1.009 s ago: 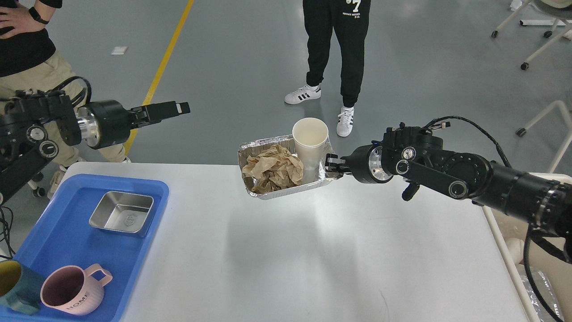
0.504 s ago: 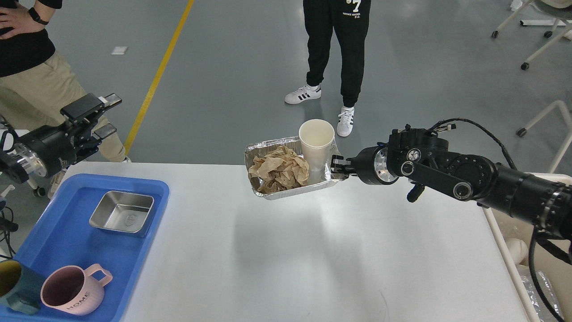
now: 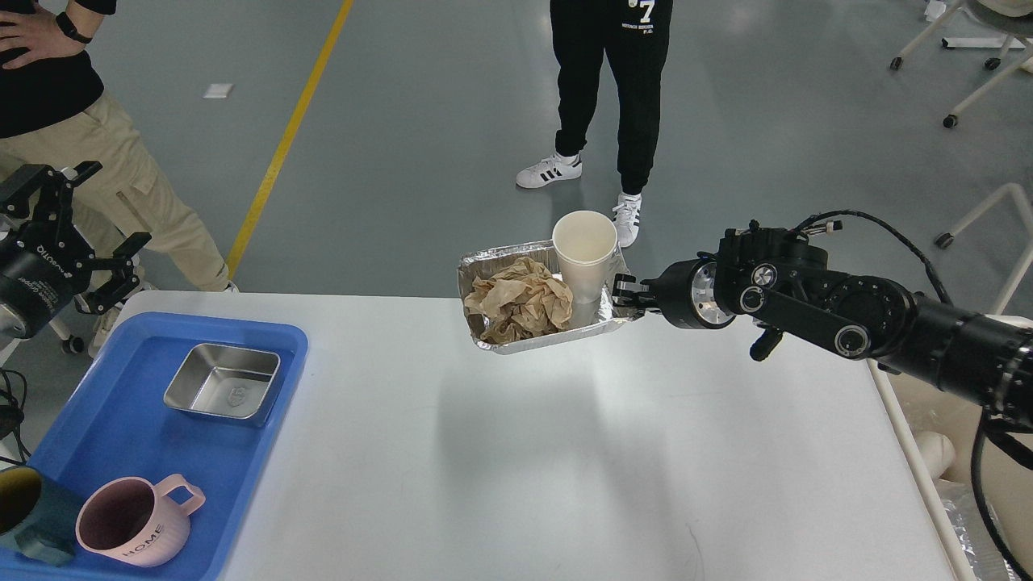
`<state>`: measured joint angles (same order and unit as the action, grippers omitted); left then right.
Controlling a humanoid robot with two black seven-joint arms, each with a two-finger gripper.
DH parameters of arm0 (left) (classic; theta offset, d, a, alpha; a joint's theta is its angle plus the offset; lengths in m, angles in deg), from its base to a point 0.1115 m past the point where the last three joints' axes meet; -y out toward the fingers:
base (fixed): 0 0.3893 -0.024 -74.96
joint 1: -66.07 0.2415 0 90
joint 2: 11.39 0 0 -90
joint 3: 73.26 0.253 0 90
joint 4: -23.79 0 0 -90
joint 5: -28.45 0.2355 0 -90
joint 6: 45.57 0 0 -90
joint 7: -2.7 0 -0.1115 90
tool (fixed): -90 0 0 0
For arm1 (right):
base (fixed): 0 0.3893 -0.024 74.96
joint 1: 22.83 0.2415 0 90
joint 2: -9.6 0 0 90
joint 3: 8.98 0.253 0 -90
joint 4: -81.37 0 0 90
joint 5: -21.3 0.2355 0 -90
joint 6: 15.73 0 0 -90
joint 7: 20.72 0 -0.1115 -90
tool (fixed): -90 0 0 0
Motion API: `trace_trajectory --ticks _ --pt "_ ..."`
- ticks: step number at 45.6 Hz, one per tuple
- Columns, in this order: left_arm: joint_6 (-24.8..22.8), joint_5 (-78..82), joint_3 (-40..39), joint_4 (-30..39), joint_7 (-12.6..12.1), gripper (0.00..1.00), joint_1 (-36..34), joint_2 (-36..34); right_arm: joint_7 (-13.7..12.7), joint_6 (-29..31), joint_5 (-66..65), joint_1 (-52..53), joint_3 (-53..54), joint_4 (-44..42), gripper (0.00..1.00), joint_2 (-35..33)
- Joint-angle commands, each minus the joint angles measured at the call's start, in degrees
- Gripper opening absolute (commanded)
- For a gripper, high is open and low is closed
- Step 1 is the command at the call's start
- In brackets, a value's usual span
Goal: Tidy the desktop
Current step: 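Withdraw the left gripper up and away from the foil tray, then carry the foil tray with the right gripper toward the white bin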
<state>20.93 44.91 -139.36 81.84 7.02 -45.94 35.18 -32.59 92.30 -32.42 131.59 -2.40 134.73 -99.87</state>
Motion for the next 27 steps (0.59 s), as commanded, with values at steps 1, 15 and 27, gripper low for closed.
trace_trajectory --ticks 1,15,27 --pt "-1.11 -5.04 -3.76 -3.02 -0.01 0.98 1.36 2.55 0.0 -0.19 0.11 -0.44 0.45 -0.01 0.0 -1.19" --pt "-1.91 -10.4 -7.19 -5.93 -0.19 0.98 3.72 8.44 0.0 -0.28 0.2 -2.37 1.68 1.13 0.0 -3.74" --pt "-2.78 -15.15 -8.33 -5.84 -1.85 0.98 8.38 11.34 0.0 -0.28 0.29 -4.13 2.91 2.8 0.0 -6.19"
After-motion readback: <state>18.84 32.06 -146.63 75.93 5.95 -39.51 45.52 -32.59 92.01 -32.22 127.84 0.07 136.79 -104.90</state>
